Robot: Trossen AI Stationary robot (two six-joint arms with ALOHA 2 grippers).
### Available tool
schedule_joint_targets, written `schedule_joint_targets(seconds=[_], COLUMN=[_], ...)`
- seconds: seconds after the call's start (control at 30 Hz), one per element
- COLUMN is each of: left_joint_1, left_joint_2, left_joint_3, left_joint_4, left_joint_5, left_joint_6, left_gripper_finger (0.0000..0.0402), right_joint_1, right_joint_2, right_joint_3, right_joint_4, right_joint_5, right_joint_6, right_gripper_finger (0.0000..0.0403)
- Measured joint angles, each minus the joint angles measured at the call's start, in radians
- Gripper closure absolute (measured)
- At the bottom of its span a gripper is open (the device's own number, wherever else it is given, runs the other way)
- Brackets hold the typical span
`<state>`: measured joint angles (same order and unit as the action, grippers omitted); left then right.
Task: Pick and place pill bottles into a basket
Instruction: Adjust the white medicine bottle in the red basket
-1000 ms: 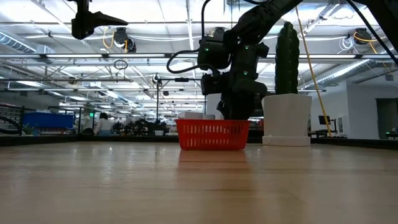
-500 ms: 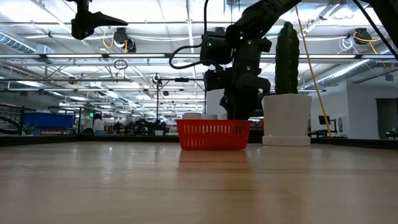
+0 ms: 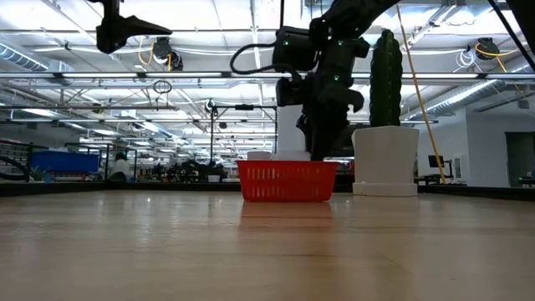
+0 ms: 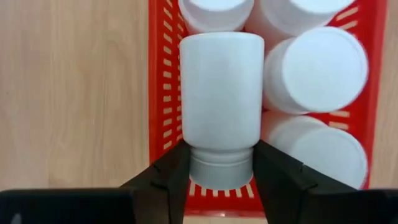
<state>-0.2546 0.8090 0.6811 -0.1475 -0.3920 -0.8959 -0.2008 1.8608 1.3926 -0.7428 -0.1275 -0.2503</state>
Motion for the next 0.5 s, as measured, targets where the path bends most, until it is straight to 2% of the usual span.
schedule_joint_targets(seconds=[0.43,0.5], left_joint_1=[-0.003,-0.002], left_joint_2=[0.001,0.003], left_joint_3=[0.0,0.0], left_joint_4=[-0.005,0.032], left_joint_5=[0.033,0.03], left_joint_6=[-0.018,-0.073], left_gripper_finger=[0.0066,0.0066], right_joint_1=[0.028,0.038], right_joint_2=[-0.111,-0.129], right_joint_3=[0.0,0.001], right_joint_4=[-0.021,-0.023], right_joint_5=[0.052,0.052], right_joint_6=[0.041,0.066], right_gripper_finger=[0.0263,0.0261])
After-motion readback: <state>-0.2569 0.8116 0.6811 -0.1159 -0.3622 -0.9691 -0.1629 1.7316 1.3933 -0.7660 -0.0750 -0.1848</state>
